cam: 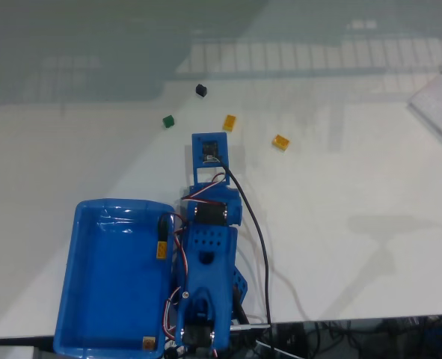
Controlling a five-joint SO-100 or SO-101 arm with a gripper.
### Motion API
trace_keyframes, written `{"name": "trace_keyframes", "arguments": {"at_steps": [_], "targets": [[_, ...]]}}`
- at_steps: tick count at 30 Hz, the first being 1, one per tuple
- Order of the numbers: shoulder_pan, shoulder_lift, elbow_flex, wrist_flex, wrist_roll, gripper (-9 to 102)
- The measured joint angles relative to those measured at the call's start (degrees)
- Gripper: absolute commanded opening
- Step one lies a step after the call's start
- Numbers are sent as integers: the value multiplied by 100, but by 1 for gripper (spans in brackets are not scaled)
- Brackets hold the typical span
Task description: Pick up all the lego then put into the bin
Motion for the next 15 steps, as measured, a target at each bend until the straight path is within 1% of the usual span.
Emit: {"name": "trace_keyframes", "arguments": {"at_steps": [6,7,8,9,10,11,15], "targets": [[0,0,0,0,0,1],[0,0,0,0,0,6],[-18,26,0,0,0,14],[-44,35,0,0,-9,25],[-53,35,0,-9,-26,32],[-53,35,0,-114,-35,37],[-202,35,0,-1090,70,38]]}}
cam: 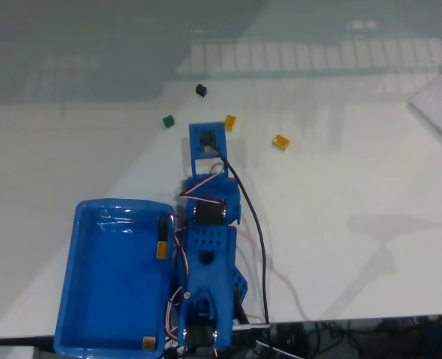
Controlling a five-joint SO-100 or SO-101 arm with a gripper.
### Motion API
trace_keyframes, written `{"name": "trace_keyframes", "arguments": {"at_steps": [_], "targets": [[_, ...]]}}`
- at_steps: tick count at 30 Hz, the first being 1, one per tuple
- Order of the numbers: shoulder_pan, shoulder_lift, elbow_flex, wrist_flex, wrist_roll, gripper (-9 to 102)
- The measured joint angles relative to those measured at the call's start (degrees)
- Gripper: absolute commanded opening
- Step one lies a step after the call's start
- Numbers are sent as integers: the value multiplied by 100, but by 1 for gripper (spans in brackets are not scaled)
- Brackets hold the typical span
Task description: Pick up all the lego then put into the bin
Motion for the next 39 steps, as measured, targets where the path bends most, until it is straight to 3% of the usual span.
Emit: {"name": "trace_keyframes", "arguments": {"at_steps": [7,12,17,22,26,39], "targets": [[-606,9,0,-1354,202,39],[-1248,-264,-26,-2725,993,38],[-1573,-2856,-905,-3973,1854,37],[-1327,-5010,-2426,-4122,2558,37],[-949,-6082,-3111,-4140,2452,36],[-1380,-8622,-4500,-4210,2549,36]]}}
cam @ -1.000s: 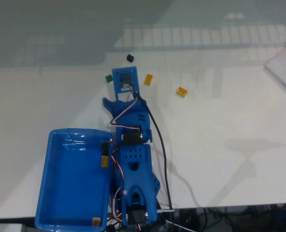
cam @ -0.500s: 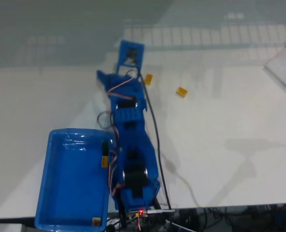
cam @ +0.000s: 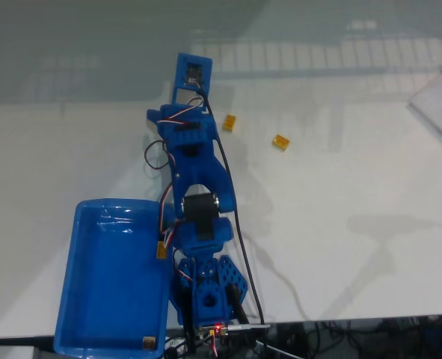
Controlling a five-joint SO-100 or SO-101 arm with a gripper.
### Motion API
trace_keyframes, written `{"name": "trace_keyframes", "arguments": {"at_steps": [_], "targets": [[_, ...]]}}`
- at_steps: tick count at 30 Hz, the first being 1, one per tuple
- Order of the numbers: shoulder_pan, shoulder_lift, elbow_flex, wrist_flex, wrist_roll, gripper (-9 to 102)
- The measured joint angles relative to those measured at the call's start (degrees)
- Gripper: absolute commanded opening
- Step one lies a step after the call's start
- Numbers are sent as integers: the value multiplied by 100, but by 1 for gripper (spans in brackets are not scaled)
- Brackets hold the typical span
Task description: Pick up all the lego then put into the bin
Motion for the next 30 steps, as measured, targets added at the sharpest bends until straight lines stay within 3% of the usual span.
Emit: {"name": "trace_keyframes", "arguments": {"at_steps": [30], "targets": [[-26,-1433,-844,0,-492,20]]}}
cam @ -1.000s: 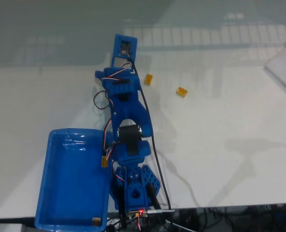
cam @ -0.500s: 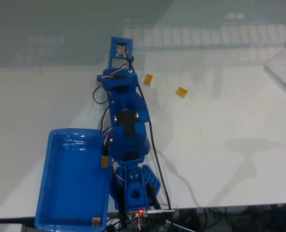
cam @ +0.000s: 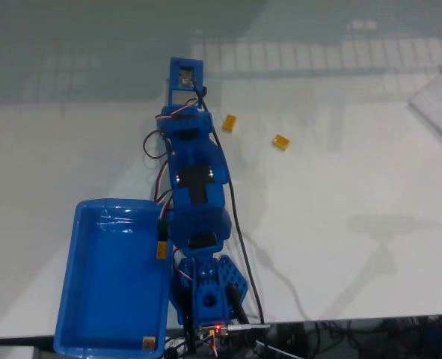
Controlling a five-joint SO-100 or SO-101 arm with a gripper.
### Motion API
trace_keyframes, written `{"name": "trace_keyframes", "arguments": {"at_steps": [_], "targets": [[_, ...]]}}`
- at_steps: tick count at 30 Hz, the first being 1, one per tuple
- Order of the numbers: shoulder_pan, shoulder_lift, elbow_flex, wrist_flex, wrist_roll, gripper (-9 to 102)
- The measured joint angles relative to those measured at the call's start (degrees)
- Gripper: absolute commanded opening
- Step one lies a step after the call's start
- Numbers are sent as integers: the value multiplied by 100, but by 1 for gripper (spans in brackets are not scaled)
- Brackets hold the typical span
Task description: Pick up all the lego then put into the bin
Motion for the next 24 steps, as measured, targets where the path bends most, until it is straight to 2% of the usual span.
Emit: {"name": "trace_keyframes", "arguments": {"at_steps": [12,22,24], "targets": [[-9,-123,-35,-62,-114,15],[-35,-211,-114,-62,-176,0],[-44,-211,-114,-62,-211,0]]}}
